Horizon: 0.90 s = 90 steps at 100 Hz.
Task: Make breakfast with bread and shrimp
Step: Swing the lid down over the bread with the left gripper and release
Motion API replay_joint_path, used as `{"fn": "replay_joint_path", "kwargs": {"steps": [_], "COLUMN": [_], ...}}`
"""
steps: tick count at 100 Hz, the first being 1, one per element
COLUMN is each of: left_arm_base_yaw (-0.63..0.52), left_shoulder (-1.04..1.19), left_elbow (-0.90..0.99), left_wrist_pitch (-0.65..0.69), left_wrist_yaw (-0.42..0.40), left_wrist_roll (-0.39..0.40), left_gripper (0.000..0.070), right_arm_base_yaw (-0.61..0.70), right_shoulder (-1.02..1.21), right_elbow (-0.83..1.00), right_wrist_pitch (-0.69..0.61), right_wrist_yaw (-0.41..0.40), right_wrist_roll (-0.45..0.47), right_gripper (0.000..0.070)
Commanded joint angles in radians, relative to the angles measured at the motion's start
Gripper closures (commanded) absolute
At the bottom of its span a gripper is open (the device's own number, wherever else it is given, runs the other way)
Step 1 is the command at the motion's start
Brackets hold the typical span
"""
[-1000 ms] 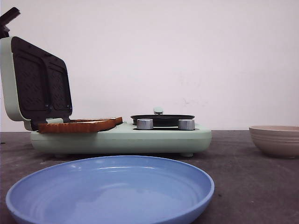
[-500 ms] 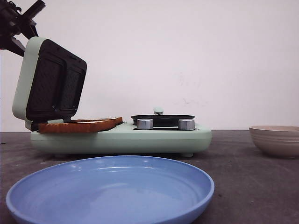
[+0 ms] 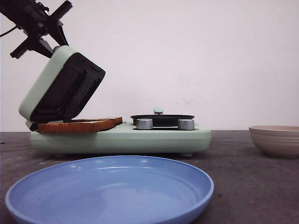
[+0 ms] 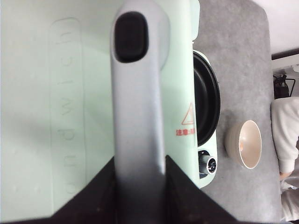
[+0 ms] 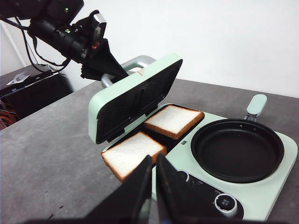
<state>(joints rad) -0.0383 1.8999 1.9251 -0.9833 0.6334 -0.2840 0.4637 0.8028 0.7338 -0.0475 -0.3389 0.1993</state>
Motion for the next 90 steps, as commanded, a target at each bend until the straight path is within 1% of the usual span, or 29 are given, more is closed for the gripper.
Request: {"fn": "replay_joint_path", "kwargs": {"steps": [1,18,44,68,90], "left_arm_base_yaw": [-0.019,-0.081,-0.17,-0.231,-0.261], "left_shoulder": [0.035,0.045,0.095,0.194,0.262], "left_elbow": [0.015,0.015,0.015,0.015,0.015], "left_wrist_pitch": [0.055,0.098,0.171,0.139,0.126], "left_wrist_yaw": [-0.026,-0.126,-0.215,-0.22,-0.22], "left_wrist_roll": [0.059,0.059,0.059,0.063,0.062], "left_gripper": [0.069,0.069,0.069,0.0689,0.0683], "right_arm_base_yaw": [0.006,0.006,0.006,0.006,0.006], "right_shoulder": [0.006,0.006,0.006,0.006,0.004], "right_elbow": [0.006,0.006,0.006,0.006,0.006], "right_wrist_pitch": [0.008,0.008,0.008,0.008,0.007], "right_wrist_yaw": [-0.001,0.0,0.0,0.0,0.0], "right_wrist_roll": [0.01,0.01,0.01,0.01,0.011], "right_gripper": [0.0695,0.0695,0.0695,0.0695,0.0695]}}
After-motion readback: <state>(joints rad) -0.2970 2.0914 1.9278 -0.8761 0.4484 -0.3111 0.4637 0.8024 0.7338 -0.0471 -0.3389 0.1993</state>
